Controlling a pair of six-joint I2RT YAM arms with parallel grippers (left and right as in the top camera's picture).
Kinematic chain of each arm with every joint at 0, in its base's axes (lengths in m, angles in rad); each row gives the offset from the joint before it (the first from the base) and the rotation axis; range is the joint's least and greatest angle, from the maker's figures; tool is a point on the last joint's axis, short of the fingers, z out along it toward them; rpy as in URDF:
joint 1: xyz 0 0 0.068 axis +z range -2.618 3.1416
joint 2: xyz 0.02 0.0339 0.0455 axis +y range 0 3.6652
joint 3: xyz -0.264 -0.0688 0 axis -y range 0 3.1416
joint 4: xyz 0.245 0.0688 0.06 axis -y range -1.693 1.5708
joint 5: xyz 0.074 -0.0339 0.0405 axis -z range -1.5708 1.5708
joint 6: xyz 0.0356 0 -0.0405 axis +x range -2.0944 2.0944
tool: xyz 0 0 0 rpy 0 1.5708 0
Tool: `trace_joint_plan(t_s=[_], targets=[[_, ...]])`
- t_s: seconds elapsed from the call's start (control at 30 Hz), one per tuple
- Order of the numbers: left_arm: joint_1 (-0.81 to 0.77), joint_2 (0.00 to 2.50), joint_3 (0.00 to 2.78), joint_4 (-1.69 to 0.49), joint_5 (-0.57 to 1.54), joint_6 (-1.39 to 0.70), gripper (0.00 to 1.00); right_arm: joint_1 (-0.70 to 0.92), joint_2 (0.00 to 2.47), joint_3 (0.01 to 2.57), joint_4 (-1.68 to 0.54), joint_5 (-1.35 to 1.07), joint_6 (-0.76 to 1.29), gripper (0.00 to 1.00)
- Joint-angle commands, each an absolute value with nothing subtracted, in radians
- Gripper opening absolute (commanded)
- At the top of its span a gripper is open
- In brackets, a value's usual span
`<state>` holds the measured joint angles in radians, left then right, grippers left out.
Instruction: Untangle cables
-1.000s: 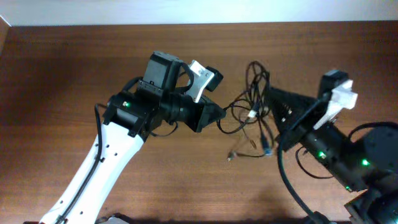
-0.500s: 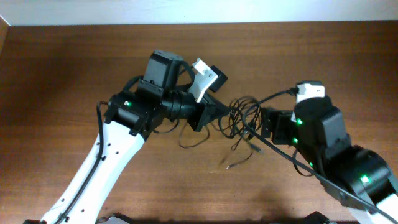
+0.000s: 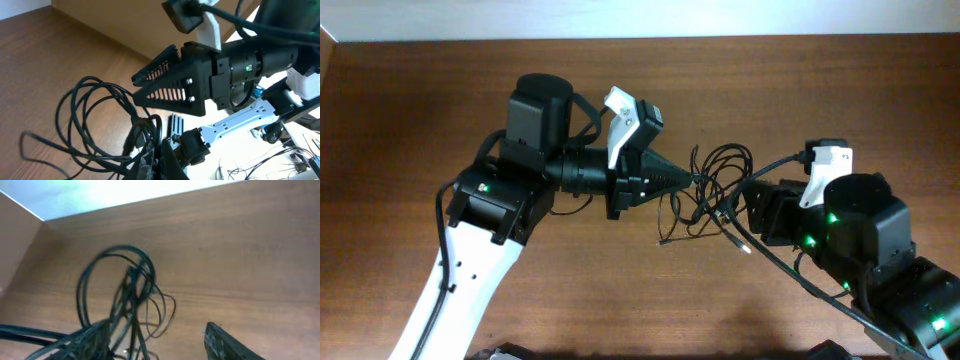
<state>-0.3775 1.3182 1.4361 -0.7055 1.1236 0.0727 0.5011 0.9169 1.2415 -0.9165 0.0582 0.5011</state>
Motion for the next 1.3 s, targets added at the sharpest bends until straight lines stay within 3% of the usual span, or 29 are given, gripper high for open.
trace_joint_plan(t_s=[0.0, 0.2, 0.33, 0.4, 0.57, 0.73, 0.93, 0.97, 1.0, 1.17, 1.27], targets=[[-0.375, 1.307, 1.444, -0.698, 1.156, 0.096, 0.0, 0.504, 0.907, 1.251, -0.891, -0.02, 0.507, 0.45], [-0.375, 1.307, 1.444, -0.719, 1.156, 0.096, 0.01, 0.504, 0.973, 1.251, -0.887, -0.068, 0.533, 0.14], [-0.375, 1.307, 1.444, -0.719, 1.155, 0.097, 0.02, 0.504, 0.946, 1.251, -0.885, -0.068, 0.532, 0.17], [-0.375, 1.307, 1.444, -0.719, 1.155, 0.096, 0.02, 0.504, 0.934, 1.251, -0.886, -0.069, 0.532, 0.04], [-0.375, 1.307, 1.444, -0.719, 1.118, 0.096, 0.01, 0.504, 0.857, 1.251, -0.853, -0.158, 0.532, 0.04], [-0.375, 1.307, 1.444, -0.719, 1.118, 0.096, 0.0, 0.504, 0.872, 1.251, -0.722, -0.478, 0.533, 0.04], [-0.375, 1.307, 1.444, -0.719, 1.118, 0.096, 0.0, 0.504, 0.996, 1.251, -0.751, -0.486, 0.495, 0.04], [-0.375, 1.307, 1.444, -0.72, 1.118, 0.096, 0.0, 0.504, 1.0, 1.251, -0.751, -0.484, 0.468, 0.11], [-0.375, 1.307, 1.444, -0.72, 1.118, 0.096, 0.0, 0.504, 0.996, 1.251, -0.752, -0.443, 0.451, 0.26], [-0.375, 1.307, 1.444, -0.719, 1.118, 0.108, 0.0, 0.504, 0.85, 1.251, -0.788, -0.09, 0.449, 0.43], [-0.375, 1.307, 1.444, -0.719, 1.118, 0.108, 0.0, 0.504, 0.786, 1.251, -0.848, 0.04, 0.449, 0.45]])
